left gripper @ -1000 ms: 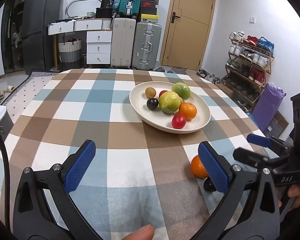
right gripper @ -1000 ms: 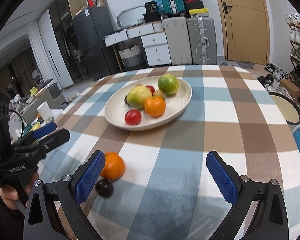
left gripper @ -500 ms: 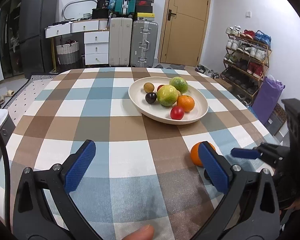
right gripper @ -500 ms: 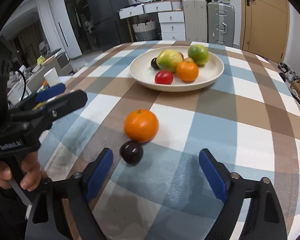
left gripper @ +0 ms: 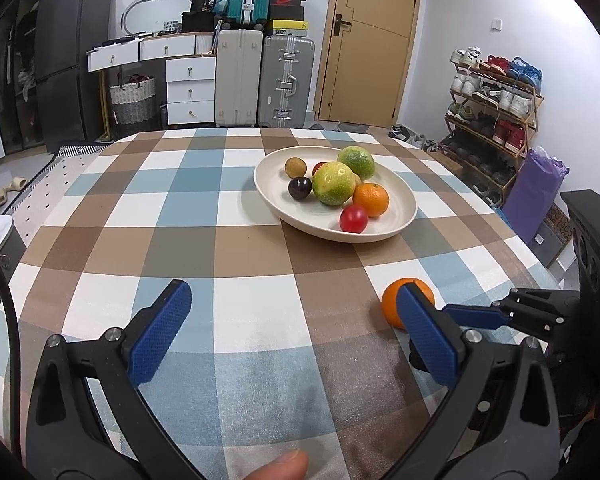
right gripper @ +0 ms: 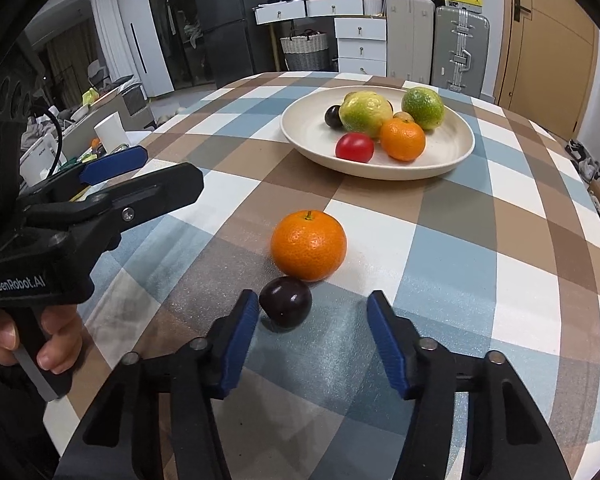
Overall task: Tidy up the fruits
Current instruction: 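Grasp the dark plum with the right tool while the left tool grasps the orange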
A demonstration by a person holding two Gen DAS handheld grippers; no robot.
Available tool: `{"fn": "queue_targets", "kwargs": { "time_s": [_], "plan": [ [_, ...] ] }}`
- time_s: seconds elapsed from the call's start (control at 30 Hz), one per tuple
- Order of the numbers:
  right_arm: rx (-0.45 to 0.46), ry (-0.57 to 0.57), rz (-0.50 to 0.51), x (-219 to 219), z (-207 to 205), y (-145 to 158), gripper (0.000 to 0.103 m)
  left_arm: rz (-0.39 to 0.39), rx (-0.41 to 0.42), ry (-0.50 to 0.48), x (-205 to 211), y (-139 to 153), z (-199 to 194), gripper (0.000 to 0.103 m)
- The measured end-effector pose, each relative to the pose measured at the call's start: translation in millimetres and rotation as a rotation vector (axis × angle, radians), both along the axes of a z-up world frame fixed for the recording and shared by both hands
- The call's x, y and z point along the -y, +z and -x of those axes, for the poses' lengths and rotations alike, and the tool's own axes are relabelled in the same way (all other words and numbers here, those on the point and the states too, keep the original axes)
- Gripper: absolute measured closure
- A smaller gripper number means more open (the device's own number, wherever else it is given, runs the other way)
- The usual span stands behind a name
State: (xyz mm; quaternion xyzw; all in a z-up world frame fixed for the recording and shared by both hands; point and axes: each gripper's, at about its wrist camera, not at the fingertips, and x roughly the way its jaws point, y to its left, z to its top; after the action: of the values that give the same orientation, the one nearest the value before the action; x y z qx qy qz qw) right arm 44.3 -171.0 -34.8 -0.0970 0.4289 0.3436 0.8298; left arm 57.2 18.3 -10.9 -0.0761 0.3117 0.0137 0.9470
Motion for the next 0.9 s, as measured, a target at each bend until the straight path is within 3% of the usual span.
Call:
{"fn": "queue_targets", "kwargs": {
  "time_s": [0.2, 0.57, 0.9],
  "plan": [
    [0.005, 0.053, 0.001, -7.5, 6.0, 0.3, 0.074, 0.01, -0.011, 0.002, -2.3, -2.0, -2.3, 0.001],
    [-0.014, 0.061, -0.055, 8.6, 4.0, 2.7, 0.076, -0.002, -0.065, -0.025, 7.9, -8.5, -11.7, 0.001],
    [0.007, -0.002, -0.087, 42.5, -3.1, 11.4, 0.076, -0.02, -0.134, -0.115, 40.7, -18.2, -27.9, 0.001]
  ]
}}
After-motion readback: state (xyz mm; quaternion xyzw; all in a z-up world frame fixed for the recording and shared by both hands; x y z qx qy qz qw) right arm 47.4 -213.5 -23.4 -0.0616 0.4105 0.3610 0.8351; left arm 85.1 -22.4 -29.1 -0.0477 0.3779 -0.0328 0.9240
